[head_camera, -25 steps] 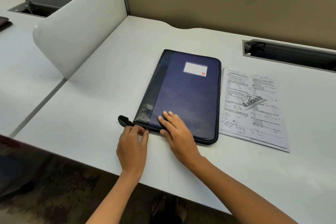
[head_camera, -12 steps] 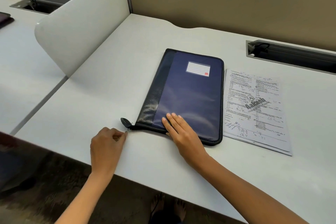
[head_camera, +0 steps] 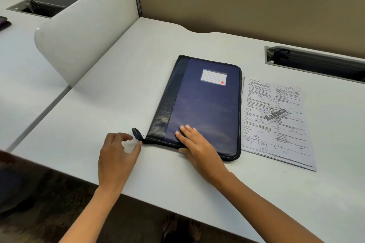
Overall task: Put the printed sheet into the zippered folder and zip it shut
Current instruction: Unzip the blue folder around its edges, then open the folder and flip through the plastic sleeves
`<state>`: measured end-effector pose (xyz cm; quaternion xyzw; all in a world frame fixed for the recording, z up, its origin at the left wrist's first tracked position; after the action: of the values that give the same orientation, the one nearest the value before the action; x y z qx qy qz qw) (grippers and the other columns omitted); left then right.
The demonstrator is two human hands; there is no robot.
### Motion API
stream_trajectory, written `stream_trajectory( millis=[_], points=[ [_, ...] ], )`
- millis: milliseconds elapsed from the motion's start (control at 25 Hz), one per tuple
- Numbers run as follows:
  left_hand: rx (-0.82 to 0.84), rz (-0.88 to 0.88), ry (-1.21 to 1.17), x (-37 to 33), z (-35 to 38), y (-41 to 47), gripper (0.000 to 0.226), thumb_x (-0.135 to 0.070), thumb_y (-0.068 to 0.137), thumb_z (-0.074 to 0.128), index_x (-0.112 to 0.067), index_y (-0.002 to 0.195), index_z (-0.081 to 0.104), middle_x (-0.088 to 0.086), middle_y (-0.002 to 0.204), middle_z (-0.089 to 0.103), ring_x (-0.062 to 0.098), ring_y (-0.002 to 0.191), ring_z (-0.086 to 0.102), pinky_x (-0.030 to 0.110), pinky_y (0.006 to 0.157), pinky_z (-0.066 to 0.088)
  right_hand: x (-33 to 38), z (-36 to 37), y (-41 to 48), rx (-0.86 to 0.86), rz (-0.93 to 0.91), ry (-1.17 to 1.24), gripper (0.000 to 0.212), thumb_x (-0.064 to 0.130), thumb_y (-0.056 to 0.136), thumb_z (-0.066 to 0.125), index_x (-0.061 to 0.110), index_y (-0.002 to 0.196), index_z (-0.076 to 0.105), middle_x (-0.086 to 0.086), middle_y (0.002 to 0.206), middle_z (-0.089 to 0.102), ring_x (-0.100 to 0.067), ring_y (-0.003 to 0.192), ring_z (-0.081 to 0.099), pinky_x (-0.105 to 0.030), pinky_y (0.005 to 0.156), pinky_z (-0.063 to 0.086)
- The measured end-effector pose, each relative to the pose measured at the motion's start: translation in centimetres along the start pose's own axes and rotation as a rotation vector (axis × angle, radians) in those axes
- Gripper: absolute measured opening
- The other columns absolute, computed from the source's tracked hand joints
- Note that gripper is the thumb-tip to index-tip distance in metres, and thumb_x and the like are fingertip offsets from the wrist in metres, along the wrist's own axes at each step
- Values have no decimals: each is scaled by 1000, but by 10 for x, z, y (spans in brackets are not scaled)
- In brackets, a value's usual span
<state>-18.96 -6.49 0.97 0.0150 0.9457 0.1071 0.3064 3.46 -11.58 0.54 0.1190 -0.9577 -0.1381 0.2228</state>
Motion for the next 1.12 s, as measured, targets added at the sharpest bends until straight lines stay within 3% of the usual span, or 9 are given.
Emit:
stream_trajectory(
  millis=[80, 160, 280, 360, 480, 600, 760, 960, 1120],
  points=[
    [-27, 50, 9, -9, 1, 3, 33, -29, 76, 75, -12, 101, 62, 5, 102, 56, 23, 84, 56, 31, 59, 46, -5, -14, -4, -110, 137, 200, 26, 10, 92, 59, 5, 117, 65, -8, 126, 63, -20, 124, 54, -34, 108, 41],
    [-63, 156, 35, -21, 4, 3, 39, -27, 76, 75, -11, 107, 59, 7, 105, 56, 25, 93, 52, 32, 63, 49, -13, -32, -12, -338, 311, 287, 19, 6, 91, 59, 6, 106, 70, -4, 112, 70, -14, 110, 62, -25, 97, 47],
    [-40, 298, 15, -41, 13, 3, 47, -34, 78, 71, -13, 117, 56, 5, 114, 57, 21, 105, 51, 33, 84, 50, -28, -54, -30, -539, 609, 261, 19, 5, 91, 57, 12, 103, 69, 0, 101, 69, -17, 98, 63, -23, 87, 47],
    [111, 392, -34, -53, 26, 3, 54, -42, 83, 65, -16, 129, 52, 2, 132, 54, 18, 124, 46, 32, 103, 39, -39, -60, -40, -514, 856, 257, 24, 5, 91, 55, 14, 110, 66, -2, 108, 64, -23, 101, 59, -32, 91, 48],
    [327, 547, 73, -64, 46, 1, 70, -60, 89, 35, -23, 148, 27, -5, 158, 18, 15, 146, 12, 36, 119, 8, -44, -63, -46, -397, 1115, 361, 30, 16, 93, 51, 13, 122, 58, -8, 121, 59, -23, 107, 56, -36, 97, 45],
    [413, 607, 195, -68, 60, 1, 85, -75, 82, 21, -27, 151, 10, -9, 160, 1, 15, 148, -2, 38, 120, -1, -41, -63, -45, -359, 1185, 443, 33, 21, 94, 50, 13, 125, 56, -8, 119, 61, -21, 105, 57, -35, 96, 45],
    [406, 612, 232, -73, 67, 0, 94, -76, 76, 35, -24, 151, 12, -6, 159, 6, 19, 147, 3, 44, 119, 4, -44, -69, -41, -394, 1294, 594, 33, 20, 92, 51, 13, 123, 60, 2, 104, 62, -15, 92, 54, -27, 82, 40],
    [336, 509, 157, -78, 66, -1, 83, -47, 84, 60, -23, 151, 15, -7, 158, 10, 19, 147, 8, 44, 120, 6, -40, -84, -31, -522, 1241, 681, 26, 18, 89, 52, 18, 112, 65, 5, 101, 68, -5, 82, 57, -21, 70, 41],
    [300, 416, -42, -81, 57, 2, 81, -10, 84, 63, -27, 150, 19, -11, 157, 16, 15, 147, 11, 43, 120, 9, -23, -104, -12, -670, 1037, 787, 22, 20, 92, 49, 27, 106, 65, 13, 94, 68, 5, 75, 61, -13, 64, 46]
  ],
)
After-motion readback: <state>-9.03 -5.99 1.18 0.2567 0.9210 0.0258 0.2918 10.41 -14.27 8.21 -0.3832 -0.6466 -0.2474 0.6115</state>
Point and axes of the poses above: each hand's wrist, its own y-axis towards the middle knuckle, its own z-axis out of the palm, x = y × z, the point moved 2 cm from there along y, towards the middle knuckle
